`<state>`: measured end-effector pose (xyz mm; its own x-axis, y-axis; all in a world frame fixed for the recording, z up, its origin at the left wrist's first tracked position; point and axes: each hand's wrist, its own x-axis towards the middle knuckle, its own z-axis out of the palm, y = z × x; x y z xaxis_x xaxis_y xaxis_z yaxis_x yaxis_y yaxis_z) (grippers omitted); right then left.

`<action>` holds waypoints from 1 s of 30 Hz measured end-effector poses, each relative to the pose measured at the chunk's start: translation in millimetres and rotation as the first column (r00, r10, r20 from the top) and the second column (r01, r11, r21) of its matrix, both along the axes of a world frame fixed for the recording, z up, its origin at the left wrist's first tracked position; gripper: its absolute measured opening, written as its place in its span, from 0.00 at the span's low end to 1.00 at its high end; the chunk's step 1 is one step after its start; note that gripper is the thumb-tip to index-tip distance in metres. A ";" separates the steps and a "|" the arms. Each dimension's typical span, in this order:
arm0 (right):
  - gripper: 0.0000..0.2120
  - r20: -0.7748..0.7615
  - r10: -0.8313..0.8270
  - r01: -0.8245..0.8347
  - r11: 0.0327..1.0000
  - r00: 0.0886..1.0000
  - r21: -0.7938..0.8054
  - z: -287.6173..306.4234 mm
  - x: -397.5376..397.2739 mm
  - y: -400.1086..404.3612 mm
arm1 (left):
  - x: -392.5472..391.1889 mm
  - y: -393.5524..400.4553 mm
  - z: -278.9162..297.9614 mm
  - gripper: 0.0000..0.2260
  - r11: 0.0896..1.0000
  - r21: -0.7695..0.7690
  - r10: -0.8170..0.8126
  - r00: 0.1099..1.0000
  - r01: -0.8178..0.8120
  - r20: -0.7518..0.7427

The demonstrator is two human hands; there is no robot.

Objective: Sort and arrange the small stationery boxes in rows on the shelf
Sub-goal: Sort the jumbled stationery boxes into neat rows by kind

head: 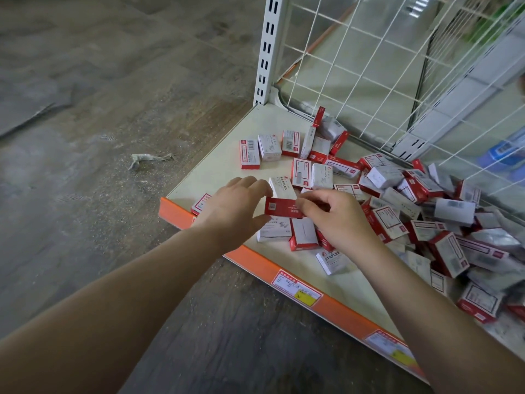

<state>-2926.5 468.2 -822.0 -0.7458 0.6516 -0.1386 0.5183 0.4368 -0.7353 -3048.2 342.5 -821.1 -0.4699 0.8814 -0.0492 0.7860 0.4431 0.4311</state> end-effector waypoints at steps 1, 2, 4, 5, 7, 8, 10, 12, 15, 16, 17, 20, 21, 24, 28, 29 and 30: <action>0.12 -0.004 0.000 0.000 1.000 1.000 -0.014 0.2 1.6 0.1 | 0.8 0.5 1.0 0.16 1.000 0.016 0.000 1.000 0.000 -0.006; 0.12 -0.012 -0.001 0.001 1.000 1.000 -0.027 0.6 3.0 0.3 | 1.2 1.0 2.0 0.16 1.000 0.026 -0.004 1.000 0.004 -0.010; 0.11 -0.011 0.001 -0.001 0.999 1.000 -0.035 0.7 6.3 1.8 | 1.7 1.4 3.9 0.16 1.000 0.023 -0.014 1.000 0.015 -0.014; 0.10 0.002 0.009 -0.009 1.000 1.000 -0.023 0.4 7.9 2.9 | 1.9 1.2 4.8 0.16 1.000 0.013 -0.011 1.000 0.011 -0.006; 0.10 0.041 0.025 -0.026 1.000 0.999 0.015 -0.3 11.1 4.4 | 2.7 0.2 6.2 0.15 1.000 -0.009 0.023 0.999 -0.022 0.035; 0.12 0.054 0.031 -0.032 0.999 0.998 0.031 -1.0 12.5 4.8 | 2.7 -0.4 5.8 0.14 0.999 -0.005 0.047 0.997 -0.046 0.060; 0.17 0.072 0.053 -0.057 0.997 0.996 0.054 -1.8 14.5 4.6 | 2.5 -0.7 4.5 0.12 0.994 0.030 0.102 0.987 -0.106 0.127; 0.21 0.100 0.096 -0.105 0.991 0.990 0.084 -2.5 15.5 2.3 | 1.3 0.1 3.4 0.12 0.980 0.063 0.169 0.957 -0.189 0.236; 0.29 0.150 0.156 -0.178 0.973 0.976 0.148 -2.3 14.8 -2.6 | -0.5 2.1 1.7 0.11 0.963 0.068 0.219 0.905 -0.261 0.365; 0.31 0.151 0.173 -0.197 0.967 0.973 0.164 -1.8 14.4 -4.5 | -0.9 2.6 1.2 0.10 0.963 0.060 0.221 0.895 -0.264 0.386; 0.32 0.151 0.190 -0.215 0.961 0.970 0.176 -1.4 13.9 -6.4 | -0.9 2.6 1.0 0.10 0.964 0.048 0.221 0.887 -0.262 0.406; 0.31 0.152 0.235 -0.262 0.944 0.960 0.202 -0.5 13.5 -10.7 | -0.8 2.5 0.4 0.10 0.974 0.004 0.201 0.865 -0.228 0.459; 0.30 0.159 0.242 -0.273 0.939 0.957 0.212 -0.2 13.6 -11.6 | -1.0 2.6 0.5 0.09 0.976 -0.005 0.194 0.860 -0.218 0.472; 0.24 0.182 0.257 -0.299 0.919 0.949 0.259 0.8 13.2 -13.5 | -1.3 1.8 1.1 0.09 0.973 -0.024 0.205 0.822 -0.228 0.531; 0.24 0.166 0.276 -0.313 0.911 0.947 0.269 1.1 13.8 -14.1 | 0.5 1.2 1.9 0.10 0.963 -0.038 0.236 0.769 -0.266 0.595; 0.25 0.149 0.266 -0.296 0.921 0.953 0.252 1.0 14.1 -14.1 | 0.8 1.2 2.0 0.09 0.962 -0.043 0.240 0.757 -0.271 0.608; 0.27 0.131 0.244 -0.268 0.937 0.961 0.222 1.3 14.2 -14.2 | 1.1 1.3 1.7 0.08 0.960 -0.047 0.245 0.744 -0.278 0.622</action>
<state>-2912.4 454.0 -820.7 -0.8819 0.4633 -0.0871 0.4314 0.7188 -0.5452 -3047.1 343.7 -819.5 -0.5642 0.7372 -0.3717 0.1995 0.5586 0.8051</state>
